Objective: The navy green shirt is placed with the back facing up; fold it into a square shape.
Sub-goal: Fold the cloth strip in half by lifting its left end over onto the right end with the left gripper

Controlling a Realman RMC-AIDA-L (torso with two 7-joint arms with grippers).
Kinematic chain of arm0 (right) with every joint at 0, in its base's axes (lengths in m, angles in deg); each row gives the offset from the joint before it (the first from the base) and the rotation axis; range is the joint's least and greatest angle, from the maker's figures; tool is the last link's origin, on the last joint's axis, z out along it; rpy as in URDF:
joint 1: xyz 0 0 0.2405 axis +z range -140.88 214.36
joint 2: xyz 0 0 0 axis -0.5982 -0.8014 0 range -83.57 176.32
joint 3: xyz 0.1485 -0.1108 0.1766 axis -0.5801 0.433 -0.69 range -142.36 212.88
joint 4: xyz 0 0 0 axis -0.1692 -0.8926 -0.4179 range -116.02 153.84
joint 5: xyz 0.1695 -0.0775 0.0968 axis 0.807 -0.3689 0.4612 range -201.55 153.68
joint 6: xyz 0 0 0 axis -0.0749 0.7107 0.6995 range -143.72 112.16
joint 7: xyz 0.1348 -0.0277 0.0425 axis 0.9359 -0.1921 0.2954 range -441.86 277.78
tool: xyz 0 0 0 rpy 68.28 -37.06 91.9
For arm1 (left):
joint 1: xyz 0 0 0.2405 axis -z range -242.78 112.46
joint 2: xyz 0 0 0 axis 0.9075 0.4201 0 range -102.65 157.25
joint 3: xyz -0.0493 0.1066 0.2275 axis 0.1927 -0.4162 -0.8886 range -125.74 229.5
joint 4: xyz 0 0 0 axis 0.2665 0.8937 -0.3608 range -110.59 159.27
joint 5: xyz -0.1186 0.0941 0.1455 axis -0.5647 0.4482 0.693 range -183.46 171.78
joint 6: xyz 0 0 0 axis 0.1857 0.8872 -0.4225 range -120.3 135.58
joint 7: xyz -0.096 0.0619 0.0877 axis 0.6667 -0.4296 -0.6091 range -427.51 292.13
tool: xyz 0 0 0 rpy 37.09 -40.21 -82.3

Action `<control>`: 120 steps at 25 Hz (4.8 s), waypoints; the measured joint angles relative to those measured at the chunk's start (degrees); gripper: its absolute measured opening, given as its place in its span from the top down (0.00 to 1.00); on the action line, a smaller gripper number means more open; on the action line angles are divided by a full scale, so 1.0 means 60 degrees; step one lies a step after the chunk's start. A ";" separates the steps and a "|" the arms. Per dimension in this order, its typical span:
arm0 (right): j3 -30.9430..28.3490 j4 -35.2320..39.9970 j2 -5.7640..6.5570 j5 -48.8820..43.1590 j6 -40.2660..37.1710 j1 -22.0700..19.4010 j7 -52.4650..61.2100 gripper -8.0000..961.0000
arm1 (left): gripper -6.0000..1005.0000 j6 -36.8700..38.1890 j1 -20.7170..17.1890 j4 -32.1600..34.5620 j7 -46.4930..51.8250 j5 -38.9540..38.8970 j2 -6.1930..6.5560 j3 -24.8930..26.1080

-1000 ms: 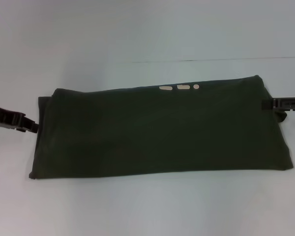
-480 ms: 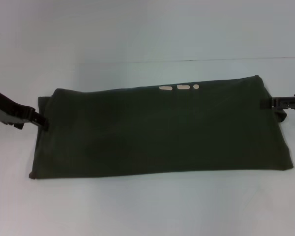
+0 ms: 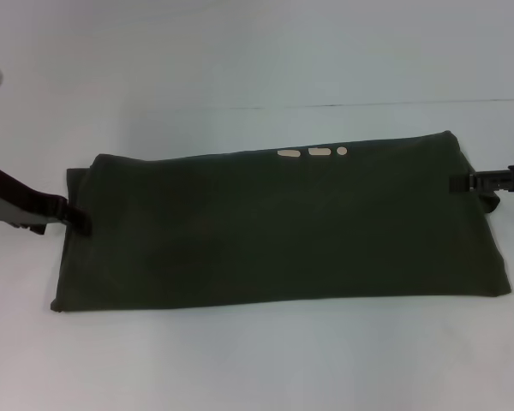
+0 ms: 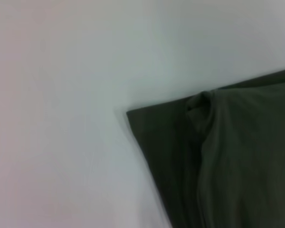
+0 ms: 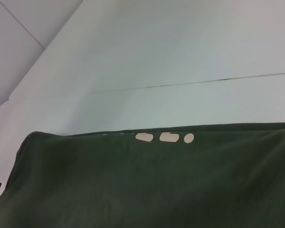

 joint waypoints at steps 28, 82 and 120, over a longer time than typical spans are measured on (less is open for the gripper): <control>0.0161 0.0014 0.0014 -0.0015 -0.0040 0.0031 -0.0014 0.03 | 0.22 -0.0519 0.0156 -0.0517 0.0113 0.0056 -0.0236 -0.0070; 0.0160 0.0100 0.0043 -0.0014 0.0009 0.0072 0.0073 0.03 | 0.23 0.0903 -0.0119 0.0825 -0.0400 -0.0075 -0.0264 0.0562; 0.0160 0.0102 -0.0031 0.0045 0.0064 0.0280 -0.0340 0.03 | 0.22 0.2834 -0.1403 0.0488 -0.0913 -0.0294 0.0018 0.2289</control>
